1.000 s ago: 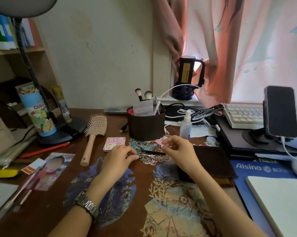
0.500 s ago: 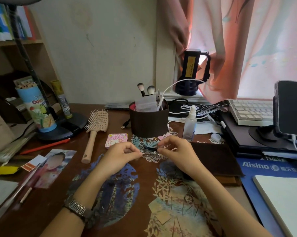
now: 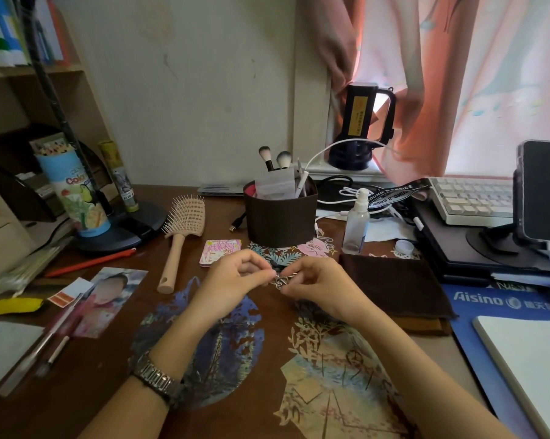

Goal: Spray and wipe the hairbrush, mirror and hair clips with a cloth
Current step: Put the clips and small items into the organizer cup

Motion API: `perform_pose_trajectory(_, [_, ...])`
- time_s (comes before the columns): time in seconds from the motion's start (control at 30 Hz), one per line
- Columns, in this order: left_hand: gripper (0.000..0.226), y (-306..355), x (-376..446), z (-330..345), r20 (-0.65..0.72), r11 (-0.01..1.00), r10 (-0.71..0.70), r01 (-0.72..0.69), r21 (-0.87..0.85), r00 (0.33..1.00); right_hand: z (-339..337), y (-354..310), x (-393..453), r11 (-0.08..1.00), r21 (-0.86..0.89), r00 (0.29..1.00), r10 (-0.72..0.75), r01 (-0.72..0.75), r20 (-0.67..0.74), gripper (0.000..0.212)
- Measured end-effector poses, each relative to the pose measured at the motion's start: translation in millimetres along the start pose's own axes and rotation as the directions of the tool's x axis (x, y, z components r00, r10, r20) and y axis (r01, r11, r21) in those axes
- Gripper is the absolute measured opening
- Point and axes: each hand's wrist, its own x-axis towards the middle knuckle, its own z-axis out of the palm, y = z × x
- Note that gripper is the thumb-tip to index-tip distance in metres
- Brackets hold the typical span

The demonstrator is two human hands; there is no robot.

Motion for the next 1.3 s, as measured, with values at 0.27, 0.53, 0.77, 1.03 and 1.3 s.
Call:
perform_pose_trajectory(0.27, [0.016, -1, -2, 4, 0.009, 0.998, -0.003, 0.004, -0.057, 1.000, 3, -3, 1, 0.960, 0.264, 0.993, 0.109, -0.093, -0.048, 0.022])
perform_pose_trajectory(0.53, [0.007, -7, -6, 11, 0.100, 0.999, -0.036, 0.032, 0.039, 0.994, -3, 2, 1, 0.863, 0.492, 0.979, 0.181, -0.115, -0.090, 0.022])
perform_pose_trajectory(0.77, [0.009, -10, -5, 16, 0.054, 0.999, -0.017, 0.015, 0.052, 0.998, -1, 0, 0, 0.846, 0.522, 0.983, 0.170, -0.109, -0.070, 0.021])
perform_pose_trajectory(1.03, [0.003, -9, -6, 16, 0.091, 1.000, -0.003, 0.002, 0.016, 0.996, -1, -3, -1, 0.864, 0.485, 0.984, 0.172, -0.133, -0.038, 0.025])
perform_pose_trajectory(1.3, [0.005, -10, -6, 13, 0.100, 1.000, -0.002, 0.000, 0.014, 0.995, -6, -1, -1, 0.871, 0.483, 0.981, 0.160, -0.089, -0.107, 0.024])
